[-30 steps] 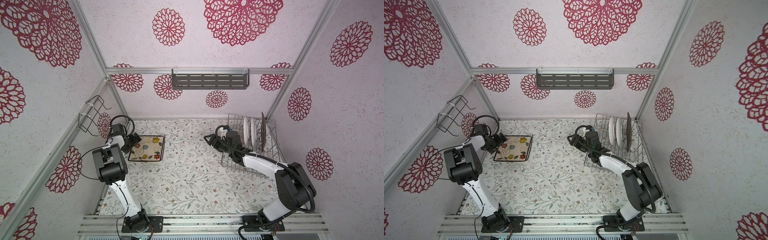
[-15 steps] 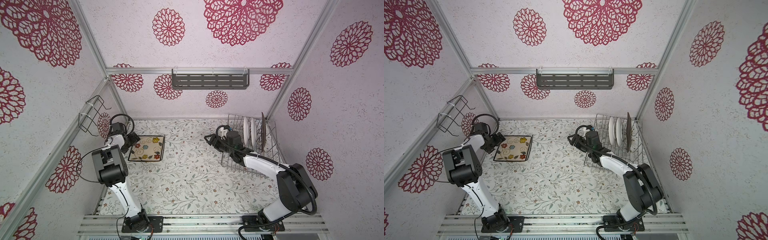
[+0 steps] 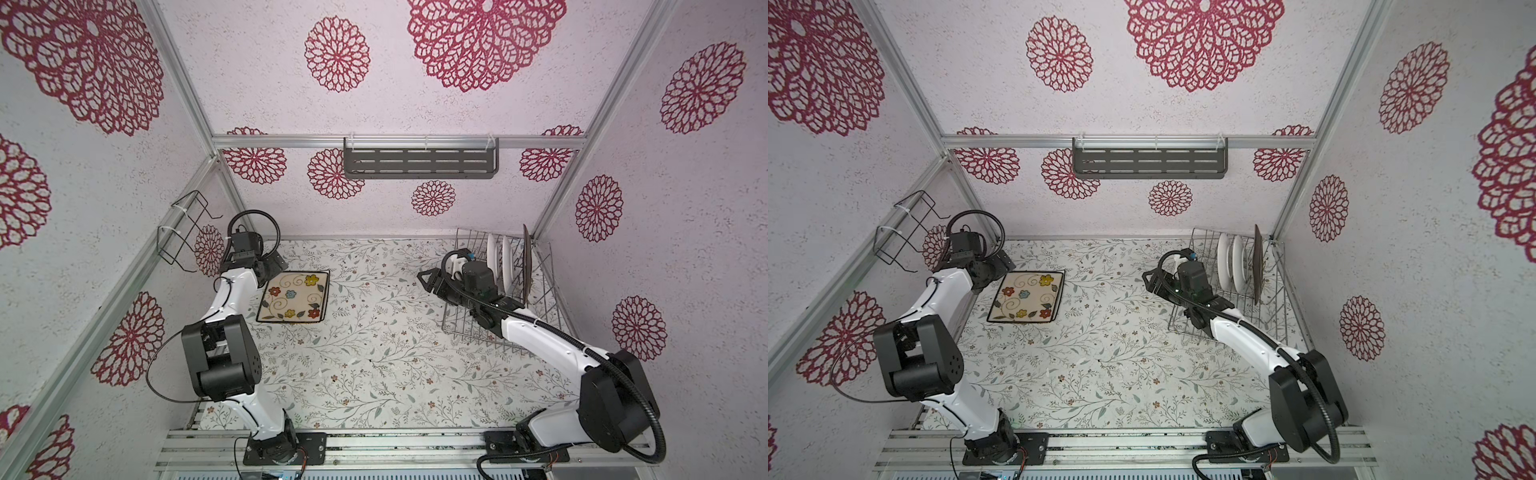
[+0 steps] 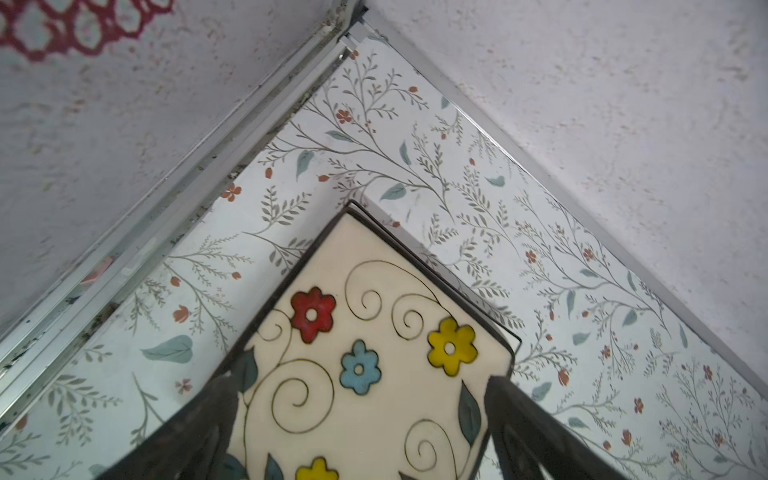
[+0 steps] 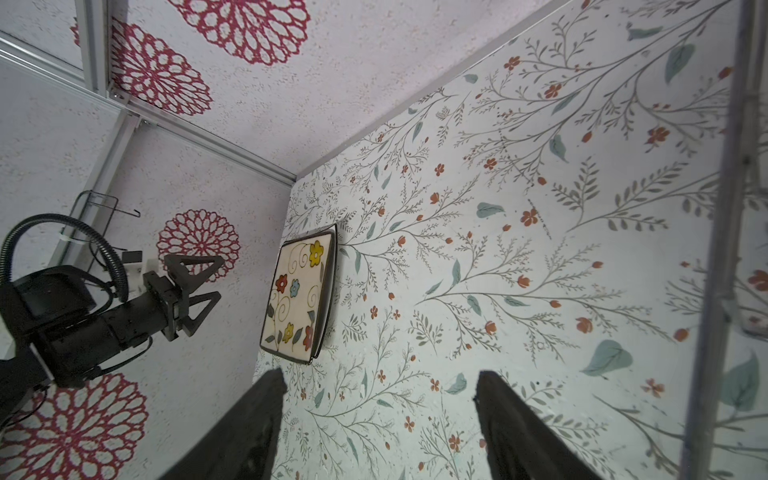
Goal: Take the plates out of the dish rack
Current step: 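Move the right gripper to the dark square plate while the left gripper advances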
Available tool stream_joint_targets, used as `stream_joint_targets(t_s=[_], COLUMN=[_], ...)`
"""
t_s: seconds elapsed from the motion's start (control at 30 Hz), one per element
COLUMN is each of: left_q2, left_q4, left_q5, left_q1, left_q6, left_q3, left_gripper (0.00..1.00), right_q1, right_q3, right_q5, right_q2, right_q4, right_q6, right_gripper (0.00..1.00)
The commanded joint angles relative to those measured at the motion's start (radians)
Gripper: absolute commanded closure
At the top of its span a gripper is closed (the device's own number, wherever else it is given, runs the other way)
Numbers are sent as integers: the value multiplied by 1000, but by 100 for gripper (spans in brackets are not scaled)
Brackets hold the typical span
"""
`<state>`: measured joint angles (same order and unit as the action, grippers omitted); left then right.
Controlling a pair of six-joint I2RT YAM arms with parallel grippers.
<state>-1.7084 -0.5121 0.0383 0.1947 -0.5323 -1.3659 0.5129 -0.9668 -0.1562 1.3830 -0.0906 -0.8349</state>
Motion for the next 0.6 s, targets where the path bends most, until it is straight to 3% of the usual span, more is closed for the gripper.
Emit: stream_joint_targets(t_s=[0.0,0.17,0.4,0.57], left_q2=[72,171,223,236], left_q4=[17,20,116,154], left_q5=[27,75,40,31], left_q1=[-64,-229,-445,-522], left_q6=[-3,-81,-178,-220], left_q3=[52,109,156,181], left_gripper=[3,3,3,3], right_q1=[-7,-18,-55,-90], right_q3=[-56,-113,-186,-227], right_q5=[97,251,496,669], right_q2=[-86,-144,-175,-192], right_q4=[142,377,616,727], right_q6=[93,213,331,375], right_gripper=[23,17,14,13])
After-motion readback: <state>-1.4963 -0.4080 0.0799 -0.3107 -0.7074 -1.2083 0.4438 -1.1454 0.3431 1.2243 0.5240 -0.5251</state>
